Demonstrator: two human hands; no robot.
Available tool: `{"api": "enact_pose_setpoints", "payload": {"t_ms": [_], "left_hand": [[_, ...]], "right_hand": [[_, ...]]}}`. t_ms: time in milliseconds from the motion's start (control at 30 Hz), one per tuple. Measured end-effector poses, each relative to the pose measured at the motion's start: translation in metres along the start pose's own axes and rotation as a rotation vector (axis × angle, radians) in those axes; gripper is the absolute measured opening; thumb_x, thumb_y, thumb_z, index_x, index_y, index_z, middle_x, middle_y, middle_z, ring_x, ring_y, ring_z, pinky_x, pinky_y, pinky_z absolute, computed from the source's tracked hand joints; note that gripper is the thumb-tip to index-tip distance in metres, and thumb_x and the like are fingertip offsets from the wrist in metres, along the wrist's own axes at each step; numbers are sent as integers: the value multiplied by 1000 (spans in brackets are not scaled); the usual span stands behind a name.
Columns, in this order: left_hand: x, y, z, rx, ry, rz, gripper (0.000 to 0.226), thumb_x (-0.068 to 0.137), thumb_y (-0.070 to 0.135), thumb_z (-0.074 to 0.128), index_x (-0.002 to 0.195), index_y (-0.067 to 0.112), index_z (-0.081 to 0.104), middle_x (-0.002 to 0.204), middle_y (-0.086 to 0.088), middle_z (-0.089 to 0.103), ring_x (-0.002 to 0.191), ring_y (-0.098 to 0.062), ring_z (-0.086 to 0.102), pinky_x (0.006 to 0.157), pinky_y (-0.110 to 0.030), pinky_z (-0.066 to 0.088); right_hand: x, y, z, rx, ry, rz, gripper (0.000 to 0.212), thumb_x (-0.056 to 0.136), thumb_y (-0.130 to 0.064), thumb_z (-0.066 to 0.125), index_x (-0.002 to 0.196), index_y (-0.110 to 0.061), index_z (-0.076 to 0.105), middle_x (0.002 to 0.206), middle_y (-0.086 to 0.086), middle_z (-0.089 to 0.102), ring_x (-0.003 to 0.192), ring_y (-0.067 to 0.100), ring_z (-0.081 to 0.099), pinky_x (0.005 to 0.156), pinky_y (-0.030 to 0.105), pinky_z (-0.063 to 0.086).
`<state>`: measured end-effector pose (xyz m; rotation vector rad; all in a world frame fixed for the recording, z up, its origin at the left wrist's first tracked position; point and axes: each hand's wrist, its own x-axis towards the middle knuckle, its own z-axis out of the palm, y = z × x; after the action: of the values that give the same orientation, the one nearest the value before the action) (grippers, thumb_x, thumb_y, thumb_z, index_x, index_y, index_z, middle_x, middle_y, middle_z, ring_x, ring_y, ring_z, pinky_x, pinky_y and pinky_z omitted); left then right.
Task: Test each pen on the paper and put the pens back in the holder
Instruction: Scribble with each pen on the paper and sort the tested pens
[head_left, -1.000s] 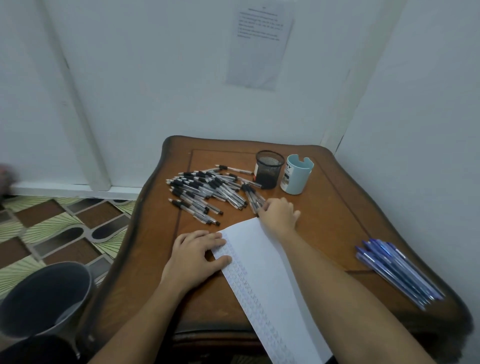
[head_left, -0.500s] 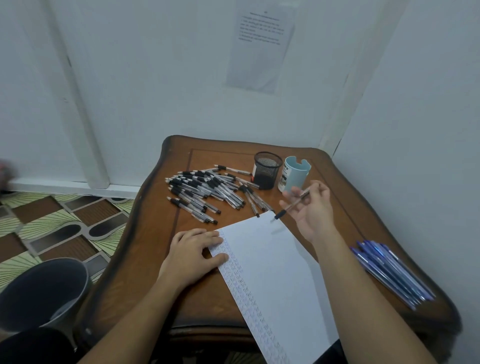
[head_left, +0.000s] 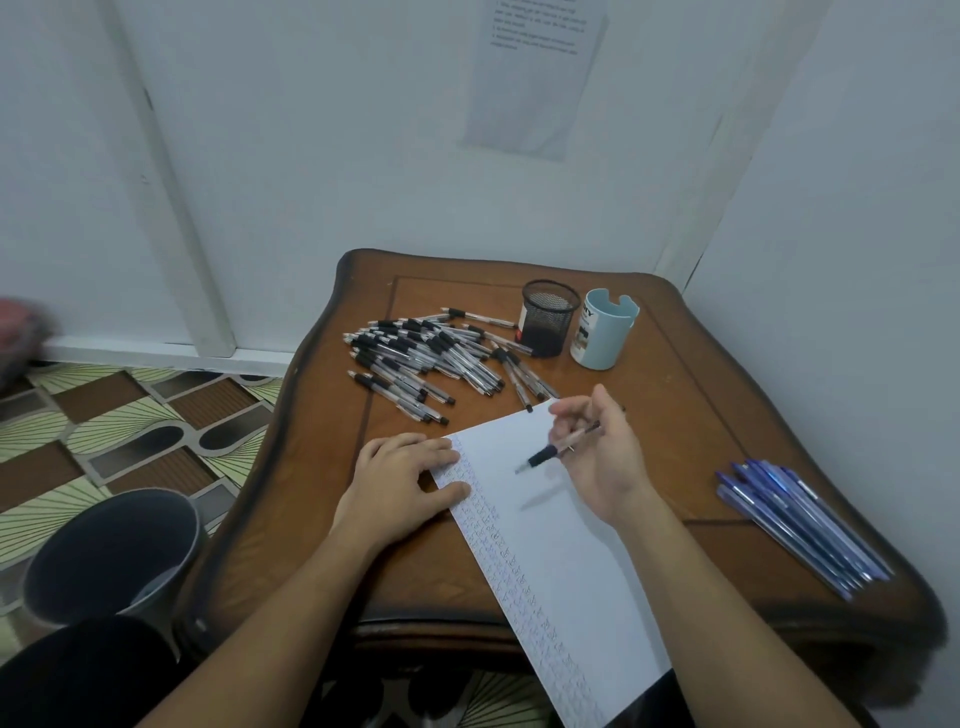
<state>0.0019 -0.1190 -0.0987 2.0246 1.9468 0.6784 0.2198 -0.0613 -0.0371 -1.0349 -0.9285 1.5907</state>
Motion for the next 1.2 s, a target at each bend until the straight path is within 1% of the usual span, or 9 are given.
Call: {"api": "enact_pose_setpoints", "payload": {"t_ms": [100,200,233,300,467,600,833,967,1200], "left_hand": [[0,1,1,5,7,-2,73,67,80,36,124,41,60,136,25,50,131,1,33,107,-28,11],[0,1,1,24,-1,0,70,71,77,38,126,40,60,138,24,49,133,-1,33,110,-32,13],[0,1,2,38,-7,3,67,74,75,39,127,40,58,139,23,49,133,-1,33,111,-33,13],[-1,1,2,63,-29,11,68,77,75,35,131,40,55,142,22,46,136,-2,30,114,-35,12],[-6,0,-3,85,-103,77,82,74,83,30,142,39,41,150,24,28,145,-4,8,117,-38,4],[-17,-2,-7,59,-124,158,77,75,80,33,142,43,37,152,24,23,143,3,3,117,-39,3],[-31,-4,-5,122,-143,175,72,79,77,20,140,44,41,153,21,29,143,0,17,116,-32,-1],[-31,-4,-4,93,-120,165,70,79,76,25,137,43,46,150,20,34,141,0,22,116,-33,2],[-31,-2,-6,98,-127,158,72,77,77,22,137,44,46,150,22,33,141,1,22,116,-32,1]], "right_hand": [[-11,13,-4,-155,-29,44,67,90,-60,29,95,-6,68,59,9,58,56,18,54,58,30,41],[-18,25,-11,-154,-89,-3,40,89,-43,52,91,-7,69,78,16,71,68,25,65,54,25,47],[-19,28,-12,-148,-96,-25,27,84,-36,63,81,-9,65,70,13,66,61,24,58,48,22,43],[-17,36,-14,-162,-85,-40,28,77,-34,72,68,-16,51,56,4,48,53,17,38,43,18,34],[-14,46,-12,-463,-196,-77,21,99,-27,57,88,-10,64,83,9,74,77,26,67,59,29,47],[-13,53,-11,-565,-167,-83,27,91,-32,68,78,-10,59,73,4,69,77,19,70,83,43,58],[-9,53,-5,-687,-195,-163,29,84,-28,78,64,-19,58,58,-6,61,61,9,58,63,31,44],[-6,60,-4,-670,-136,-168,39,75,-26,75,48,-20,47,50,-6,45,53,8,47,60,31,37],[-8,65,-7,-666,-157,-180,36,70,-22,65,45,-23,40,49,-8,34,50,9,37,58,33,33]]}}
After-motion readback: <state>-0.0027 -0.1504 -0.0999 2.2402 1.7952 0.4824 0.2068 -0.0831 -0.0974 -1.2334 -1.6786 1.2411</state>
